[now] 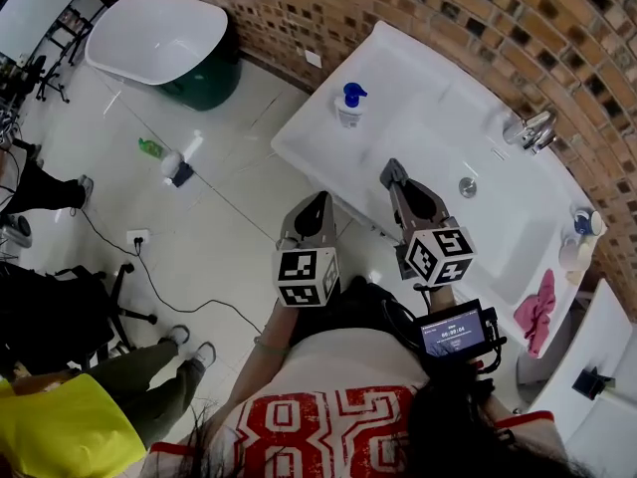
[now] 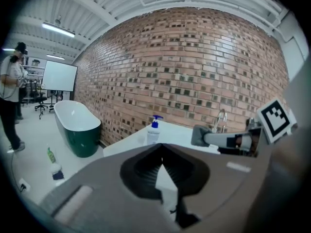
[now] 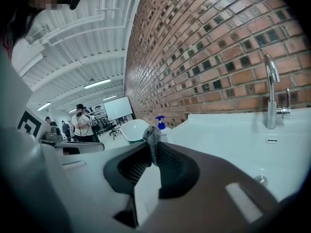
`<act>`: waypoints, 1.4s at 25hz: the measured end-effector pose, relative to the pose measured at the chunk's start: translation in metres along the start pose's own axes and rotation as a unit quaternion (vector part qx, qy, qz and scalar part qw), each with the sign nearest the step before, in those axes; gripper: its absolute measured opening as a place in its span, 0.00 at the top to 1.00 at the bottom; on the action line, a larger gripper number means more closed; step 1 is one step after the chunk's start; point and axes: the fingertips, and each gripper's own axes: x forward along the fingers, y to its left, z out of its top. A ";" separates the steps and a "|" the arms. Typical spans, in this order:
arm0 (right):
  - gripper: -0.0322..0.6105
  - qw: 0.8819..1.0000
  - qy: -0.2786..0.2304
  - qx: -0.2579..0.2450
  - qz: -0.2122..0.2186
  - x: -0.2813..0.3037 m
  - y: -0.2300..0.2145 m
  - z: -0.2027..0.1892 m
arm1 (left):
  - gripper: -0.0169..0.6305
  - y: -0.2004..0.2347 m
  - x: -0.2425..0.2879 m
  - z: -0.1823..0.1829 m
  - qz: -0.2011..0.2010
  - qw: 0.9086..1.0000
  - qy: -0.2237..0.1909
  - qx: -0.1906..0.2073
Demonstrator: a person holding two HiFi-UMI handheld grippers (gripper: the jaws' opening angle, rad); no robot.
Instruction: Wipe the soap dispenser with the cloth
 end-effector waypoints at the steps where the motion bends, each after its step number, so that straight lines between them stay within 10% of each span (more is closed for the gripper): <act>1: 0.88 1.000 -0.003 0.000 -0.002 0.009 -0.001 0.005 | 0.97 0.006 0.008 0.006 -0.004 1.000 -0.002 0.002; 14: 0.88 0.993 -0.064 0.098 -0.032 0.122 0.008 0.098 | 0.97 0.099 0.102 0.093 -0.062 0.998 -0.021 0.025; 35: 0.88 0.990 -0.001 0.121 -0.072 0.115 -0.047 0.079 | 0.97 0.085 0.141 0.094 -0.064 0.998 -0.007 -0.001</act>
